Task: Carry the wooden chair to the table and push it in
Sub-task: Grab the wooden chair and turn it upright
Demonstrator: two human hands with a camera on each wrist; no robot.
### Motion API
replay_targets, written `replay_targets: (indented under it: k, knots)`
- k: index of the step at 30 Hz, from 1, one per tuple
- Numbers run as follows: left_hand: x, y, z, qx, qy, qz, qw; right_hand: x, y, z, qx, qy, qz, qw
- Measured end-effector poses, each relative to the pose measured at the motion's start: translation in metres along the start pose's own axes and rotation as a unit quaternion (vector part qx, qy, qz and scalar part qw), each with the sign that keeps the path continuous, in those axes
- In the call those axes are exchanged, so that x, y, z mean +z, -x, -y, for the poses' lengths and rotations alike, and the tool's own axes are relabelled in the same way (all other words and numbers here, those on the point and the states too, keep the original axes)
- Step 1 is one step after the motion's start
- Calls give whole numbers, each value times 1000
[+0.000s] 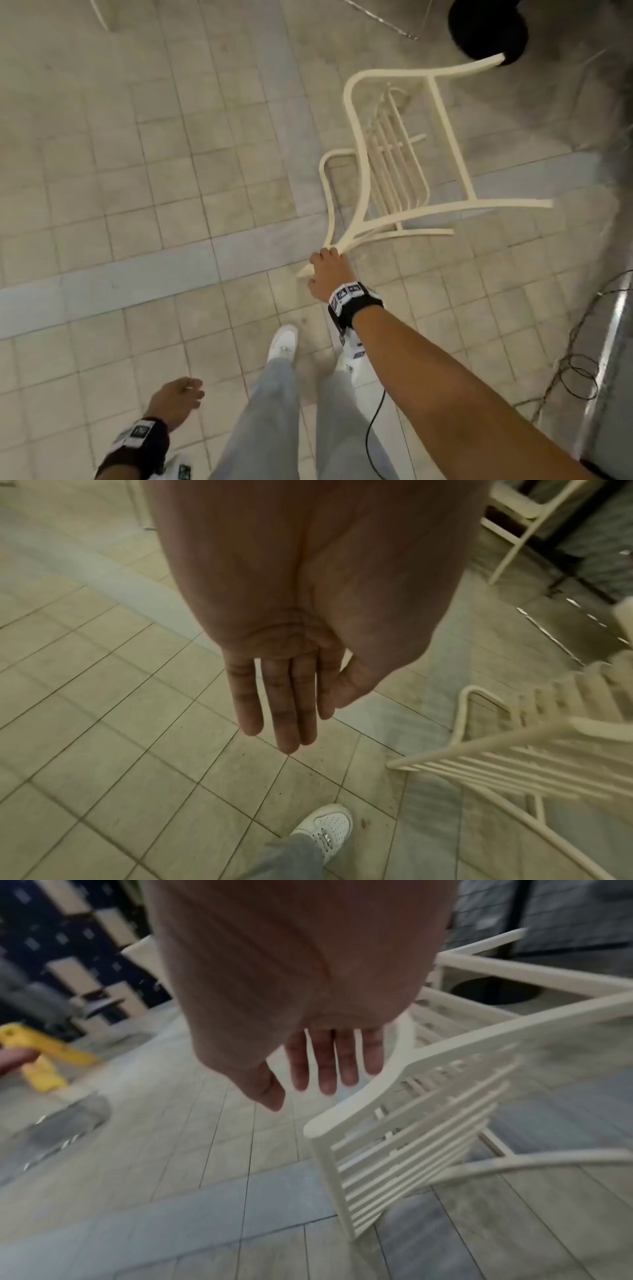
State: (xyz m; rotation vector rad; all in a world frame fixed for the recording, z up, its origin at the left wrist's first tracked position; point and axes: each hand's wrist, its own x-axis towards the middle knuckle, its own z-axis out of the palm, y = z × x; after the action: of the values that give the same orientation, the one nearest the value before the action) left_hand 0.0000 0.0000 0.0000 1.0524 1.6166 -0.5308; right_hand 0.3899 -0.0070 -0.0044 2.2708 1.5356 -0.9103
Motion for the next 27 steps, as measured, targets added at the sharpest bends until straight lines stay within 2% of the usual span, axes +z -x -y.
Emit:
replay_targets:
  k: [2, 7, 13, 19, 24, 27]
  knots:
    - [3, -16, 9, -5, 2, -10, 1000, 10, -31, 6, -21, 79, 2, 997]
    - [29, -36, 24, -20, 19, 12, 1000, 40, -79, -3, -67, 218, 93, 969]
    - [52, -40, 27, -31, 12, 22, 999, 46, -90, -16, -84, 195, 83, 974]
    - [57, -31, -24, -11, -22, 26, 999, 19, -45, -33, -106, 167, -21, 980]
    - [52, -15, -103, 91, -113, 7, 989, -42, 14, -43, -132, 121, -87, 980]
    - [57, -2, -154, 166, -141, -14, 976, -85, 55, -47, -144, 49, -113, 982]
